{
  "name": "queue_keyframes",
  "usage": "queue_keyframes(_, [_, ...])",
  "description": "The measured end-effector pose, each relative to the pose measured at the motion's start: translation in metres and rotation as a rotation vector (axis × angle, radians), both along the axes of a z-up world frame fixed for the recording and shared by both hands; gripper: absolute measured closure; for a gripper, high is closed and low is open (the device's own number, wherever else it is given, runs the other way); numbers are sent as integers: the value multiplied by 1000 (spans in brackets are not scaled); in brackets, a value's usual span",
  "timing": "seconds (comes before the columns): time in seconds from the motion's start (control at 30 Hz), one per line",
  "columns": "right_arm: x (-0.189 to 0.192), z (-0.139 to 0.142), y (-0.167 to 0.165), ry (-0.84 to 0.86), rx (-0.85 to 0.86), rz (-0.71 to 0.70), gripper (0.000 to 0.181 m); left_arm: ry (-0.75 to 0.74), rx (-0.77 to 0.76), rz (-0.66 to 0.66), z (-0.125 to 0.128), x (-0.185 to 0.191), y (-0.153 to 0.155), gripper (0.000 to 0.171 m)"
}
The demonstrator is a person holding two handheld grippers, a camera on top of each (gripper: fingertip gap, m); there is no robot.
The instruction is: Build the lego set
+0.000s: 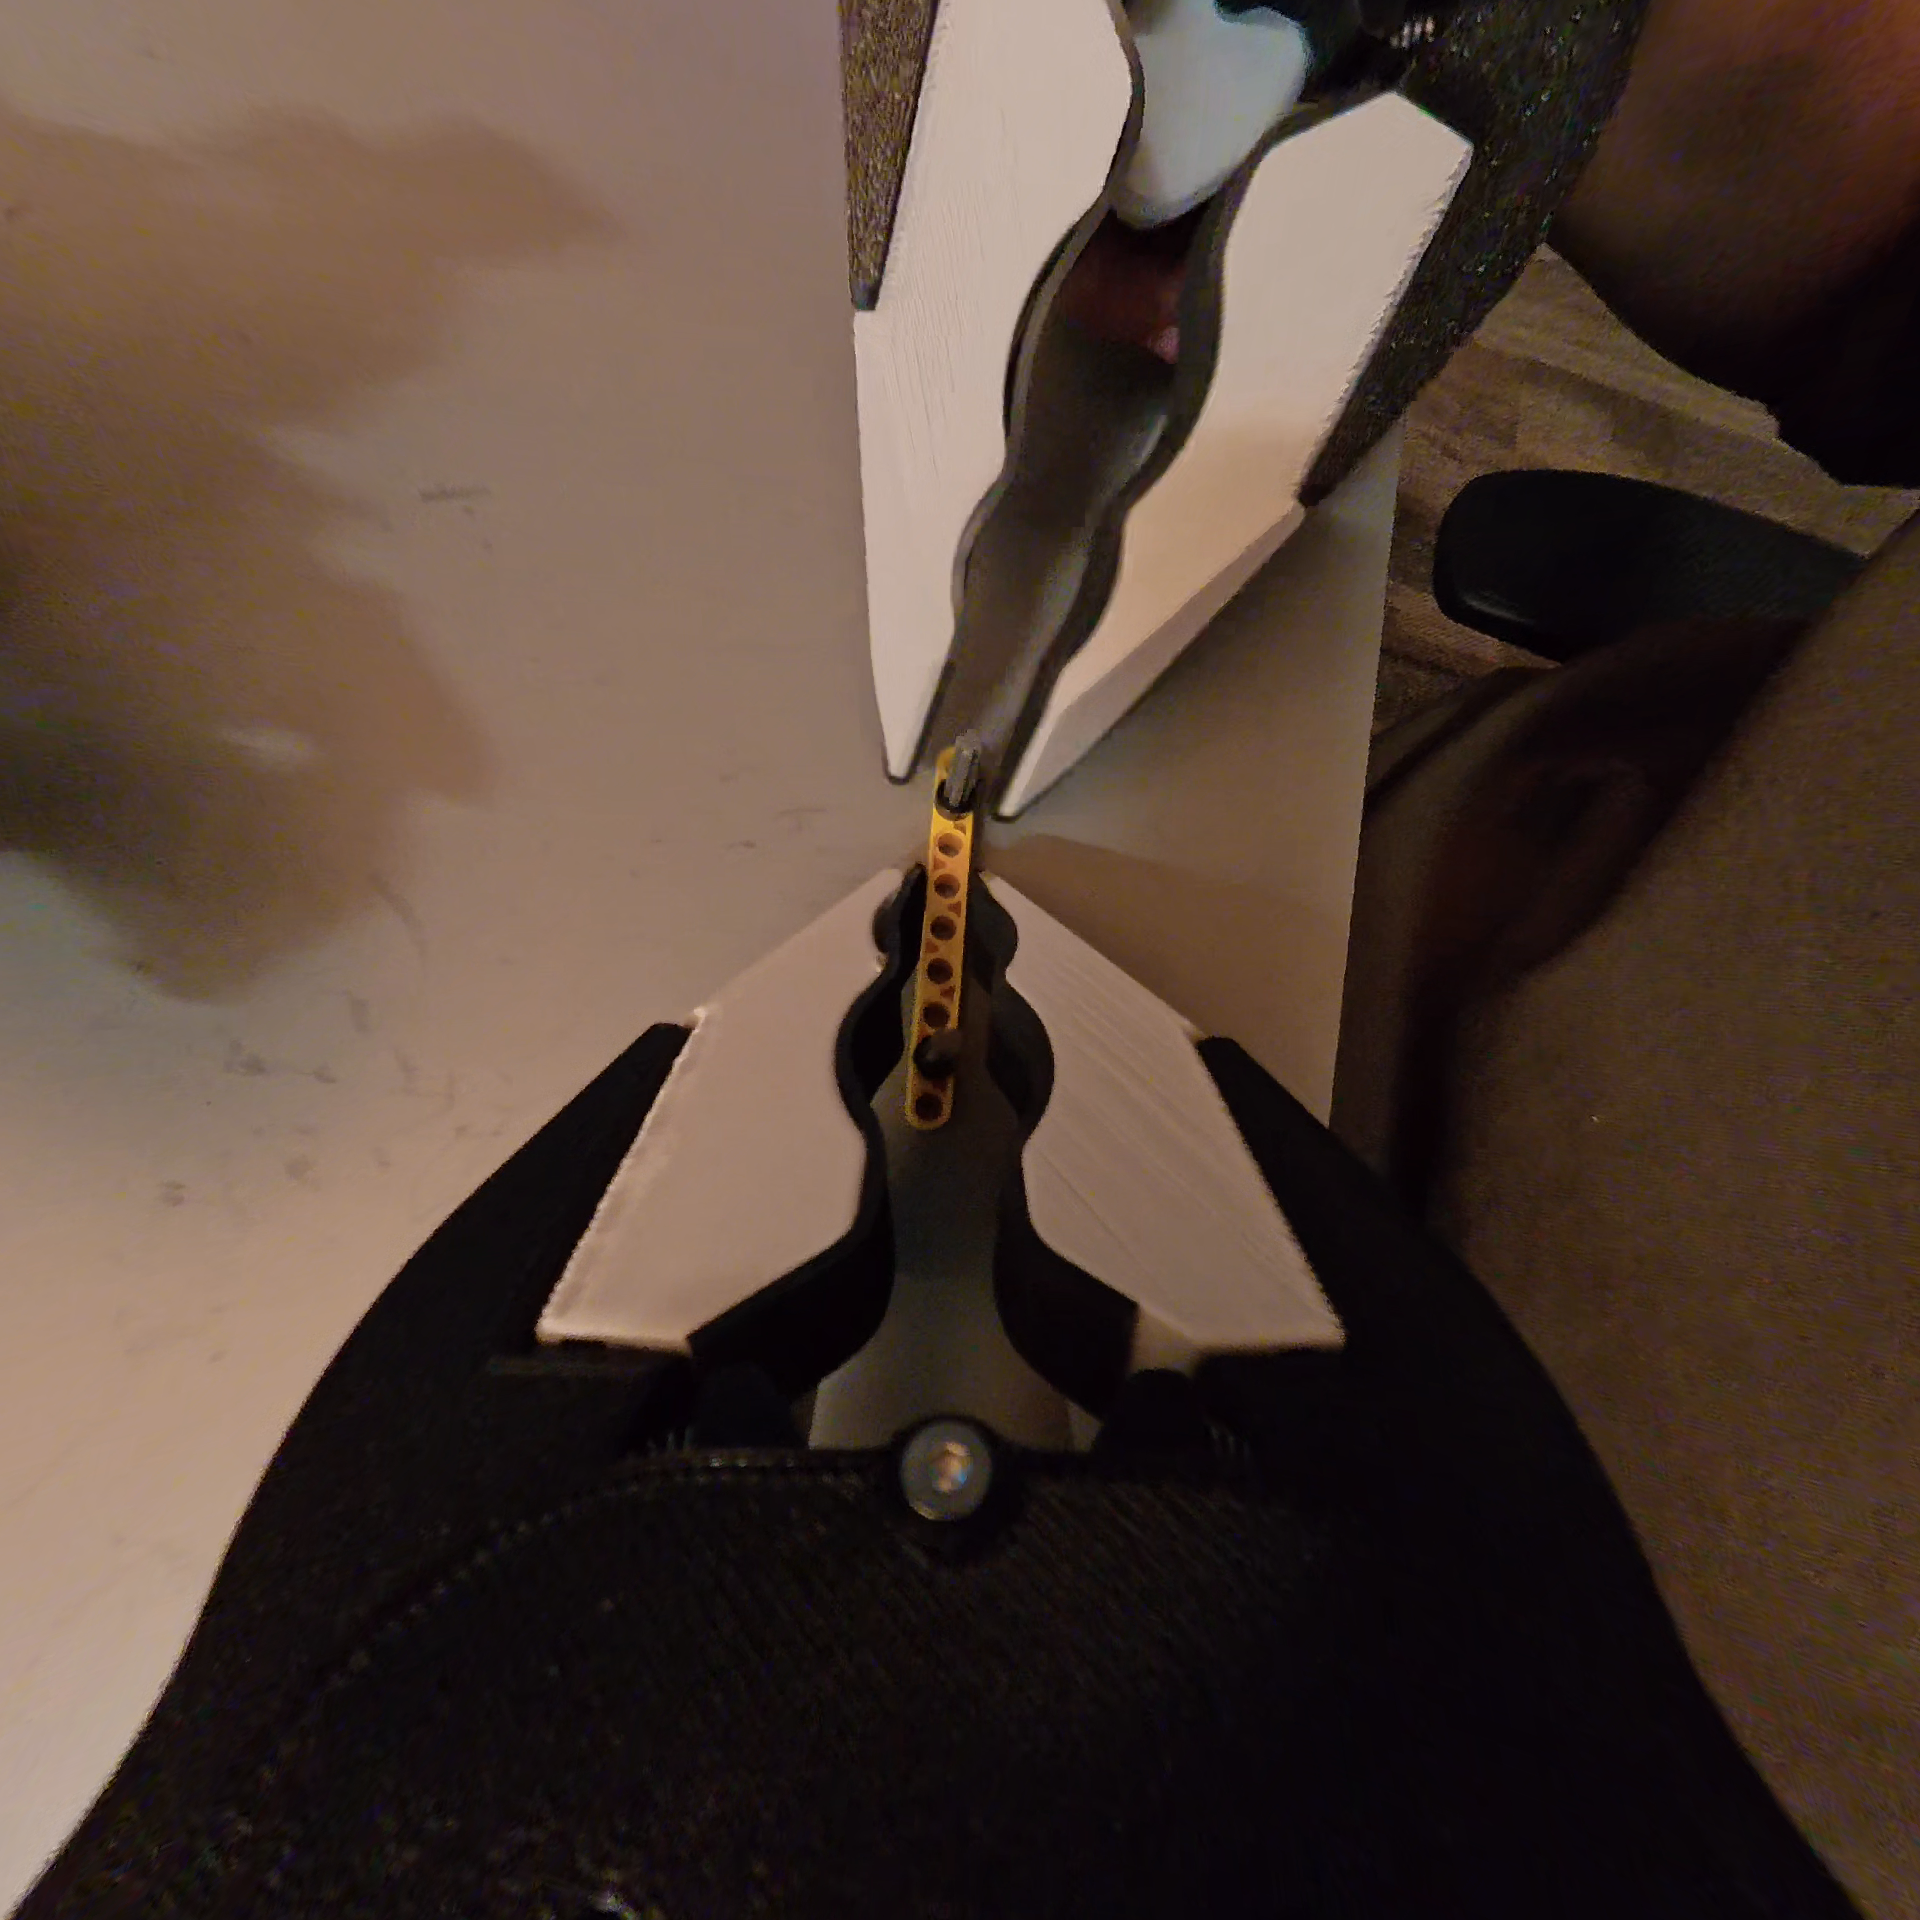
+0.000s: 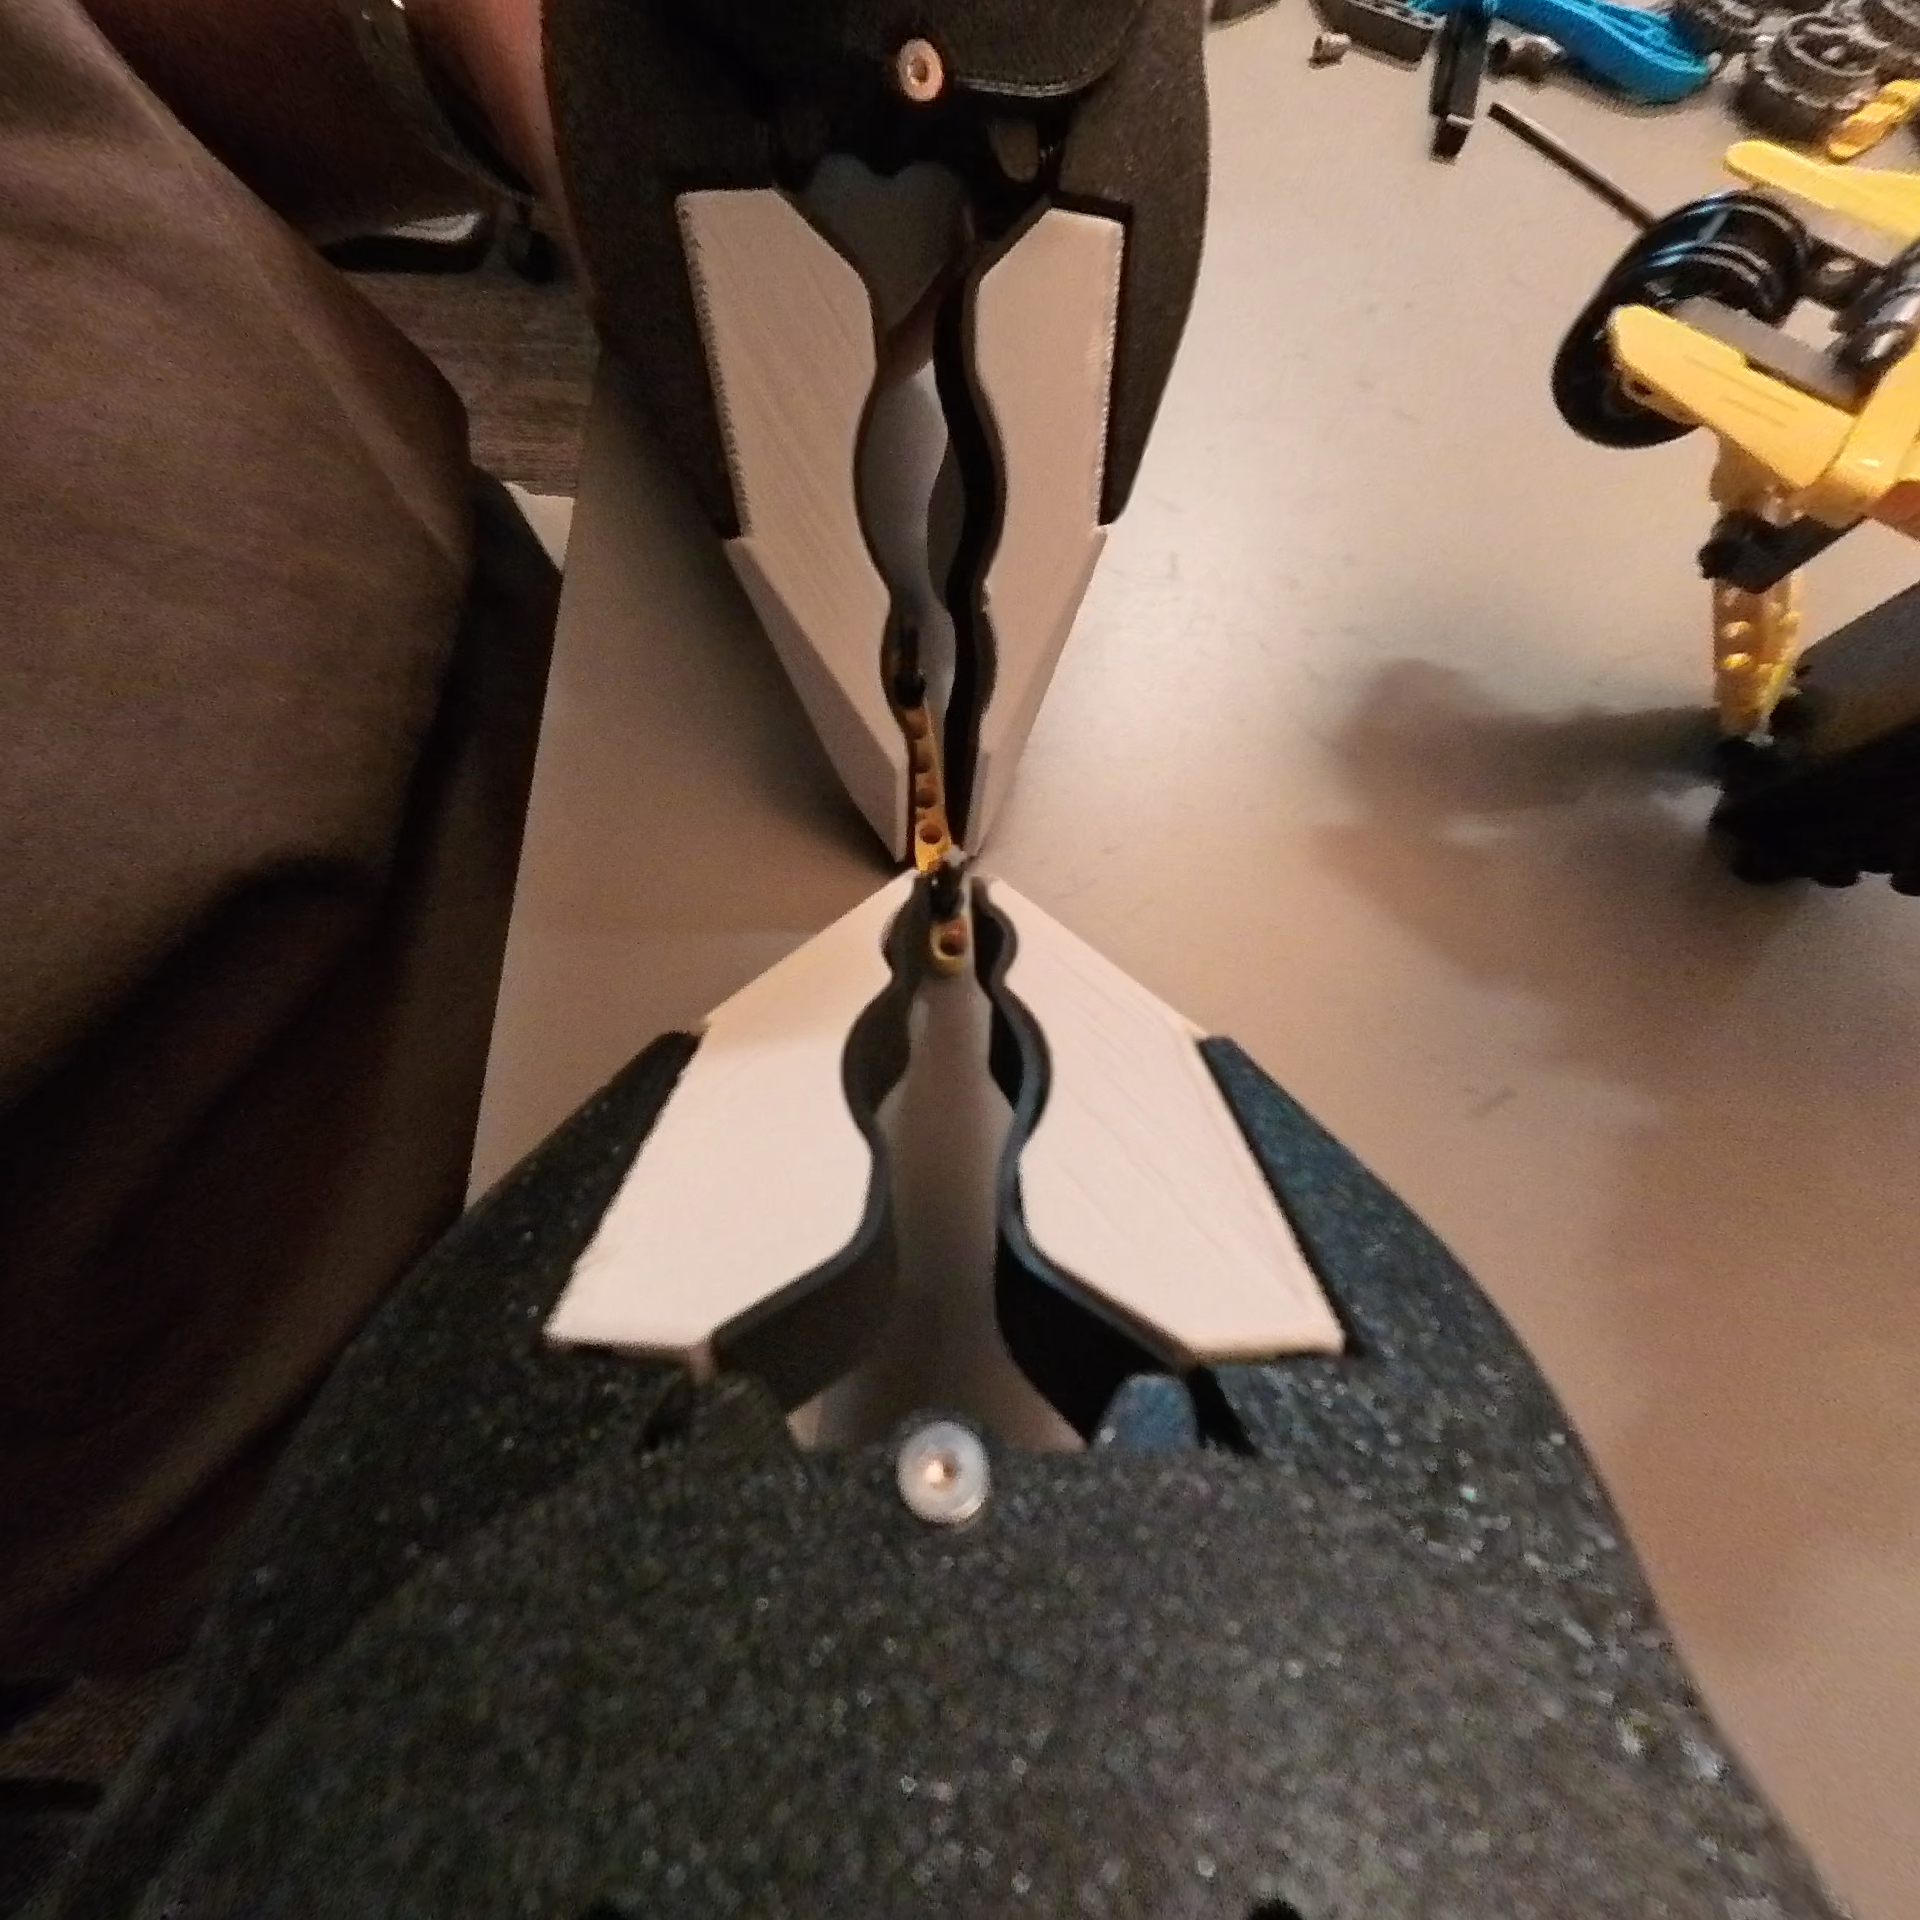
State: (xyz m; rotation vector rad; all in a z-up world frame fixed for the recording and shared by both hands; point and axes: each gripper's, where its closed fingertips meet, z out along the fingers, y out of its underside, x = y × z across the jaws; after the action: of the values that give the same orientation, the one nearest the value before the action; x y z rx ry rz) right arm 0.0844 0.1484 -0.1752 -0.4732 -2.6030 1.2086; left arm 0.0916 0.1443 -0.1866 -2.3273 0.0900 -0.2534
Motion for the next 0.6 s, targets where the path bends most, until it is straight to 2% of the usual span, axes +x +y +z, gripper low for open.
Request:
queue_keyframes(0.07, [0,1,1,29,5,-25,163,-4,0,0,0,0,0,166])
queue_keyframes(0.13, [0,2,2,47,3,-42,161,-8,-1,0,0,0,0,166])
queue_keyframes(0.27, [-2,4,3,44,-12,-63,163,-4,0,-1,0,0,0,166])
queue_keyframes(0.37, [0,7,-1,7,-47,-67,175,0,0,0,0,0,0,166])
queue_keyframes(0.6, [2,7,-3,-48,-74,-69,178,2,0,-4,0,1,0,166])
